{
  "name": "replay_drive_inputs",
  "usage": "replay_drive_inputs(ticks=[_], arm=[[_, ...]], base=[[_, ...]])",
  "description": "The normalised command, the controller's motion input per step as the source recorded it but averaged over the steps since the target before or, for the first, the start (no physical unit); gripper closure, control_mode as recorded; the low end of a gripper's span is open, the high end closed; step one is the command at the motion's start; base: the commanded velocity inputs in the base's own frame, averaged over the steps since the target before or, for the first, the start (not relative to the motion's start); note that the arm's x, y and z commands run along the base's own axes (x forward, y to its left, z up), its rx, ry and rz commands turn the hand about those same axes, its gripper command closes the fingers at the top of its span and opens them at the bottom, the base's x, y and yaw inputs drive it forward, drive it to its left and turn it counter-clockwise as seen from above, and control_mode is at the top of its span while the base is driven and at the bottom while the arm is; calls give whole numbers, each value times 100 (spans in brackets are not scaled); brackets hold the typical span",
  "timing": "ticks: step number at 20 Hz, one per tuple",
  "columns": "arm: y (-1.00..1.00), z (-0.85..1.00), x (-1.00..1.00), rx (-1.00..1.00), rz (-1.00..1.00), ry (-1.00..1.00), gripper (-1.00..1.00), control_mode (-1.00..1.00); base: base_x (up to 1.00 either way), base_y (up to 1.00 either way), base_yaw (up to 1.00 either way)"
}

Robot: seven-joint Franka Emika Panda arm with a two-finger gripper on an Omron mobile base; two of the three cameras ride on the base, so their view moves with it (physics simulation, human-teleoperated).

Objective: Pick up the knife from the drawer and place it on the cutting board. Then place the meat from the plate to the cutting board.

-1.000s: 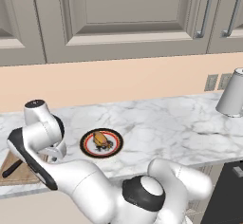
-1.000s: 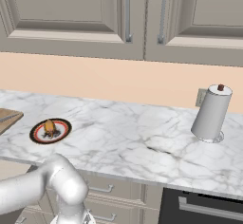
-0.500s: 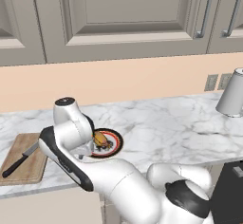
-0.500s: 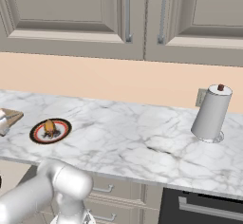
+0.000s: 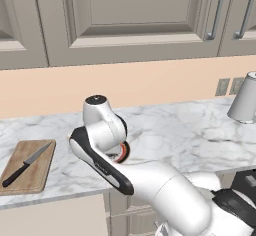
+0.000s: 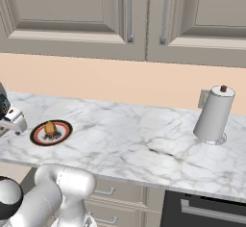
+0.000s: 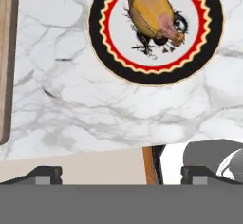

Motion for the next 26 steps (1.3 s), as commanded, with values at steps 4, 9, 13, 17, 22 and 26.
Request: replay_drive_inputs(ticks=[4,9,13,17,22,26], arm=[[-54,2,12,0,17,-2,-100,-100],[-52,4,19,0,13,0,-100,-100],[-42,7,24,0,8,0,-100,-100],[-23,0,37,0,3,5,-100,-100],[-3,-8,47,-1,1,9,-100,-100],[0,-16,49,-2,8,10,-100,-100]], base=[[0,0,0],[0,0,0],[0,0,0],[0,0,0],[0,0,0],[0,0,0]])
